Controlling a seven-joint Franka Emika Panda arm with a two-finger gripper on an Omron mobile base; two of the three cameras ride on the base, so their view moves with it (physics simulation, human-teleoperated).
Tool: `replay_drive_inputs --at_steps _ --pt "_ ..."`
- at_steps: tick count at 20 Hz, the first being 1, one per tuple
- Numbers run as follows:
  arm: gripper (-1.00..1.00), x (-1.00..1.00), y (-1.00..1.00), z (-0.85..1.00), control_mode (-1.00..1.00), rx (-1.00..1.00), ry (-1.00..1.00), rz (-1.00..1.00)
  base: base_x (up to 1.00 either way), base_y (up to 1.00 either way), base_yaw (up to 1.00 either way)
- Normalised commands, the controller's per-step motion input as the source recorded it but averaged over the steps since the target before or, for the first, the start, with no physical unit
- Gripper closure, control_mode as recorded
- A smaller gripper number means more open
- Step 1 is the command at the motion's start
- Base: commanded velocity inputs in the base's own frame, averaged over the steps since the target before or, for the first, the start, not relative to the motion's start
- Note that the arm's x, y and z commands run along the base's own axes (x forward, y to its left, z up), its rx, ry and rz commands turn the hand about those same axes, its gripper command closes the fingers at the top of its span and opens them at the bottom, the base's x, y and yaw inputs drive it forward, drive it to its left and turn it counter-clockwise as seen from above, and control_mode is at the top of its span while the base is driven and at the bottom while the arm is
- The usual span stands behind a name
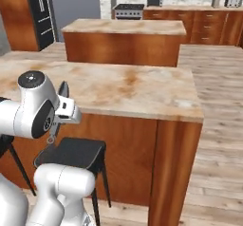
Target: Take the tongs from the drawer on the right and place them on the dining counter next to the tray containing the kebab skewer.
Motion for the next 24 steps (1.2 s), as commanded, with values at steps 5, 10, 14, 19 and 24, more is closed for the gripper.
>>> replay_drive_inputs --at_steps 5,10,14,19,24 --pt "1.00 0.00 0.00 0.00 1.00 0.00 0.00 0.00 -0.68 0.74 -0.42" --pt "1.00 0.00 0.00 0.00 1.00 0.00 0.00 0.00 -0.96 0.49 -0.11" --pt "1.00 0.00 0.00 0.00 1.00 0.00 0.00 0.00 -1.00 0.22 -0.05" --pt "1.00 0.00 0.00 0.00 1.00 0.00 0.00 0.00 -0.03 0.84 0.00" --pt "1.00 0.00 0.00 0.00 1.00 0.00 0.00 0.00 0.47 1.00 0.00"
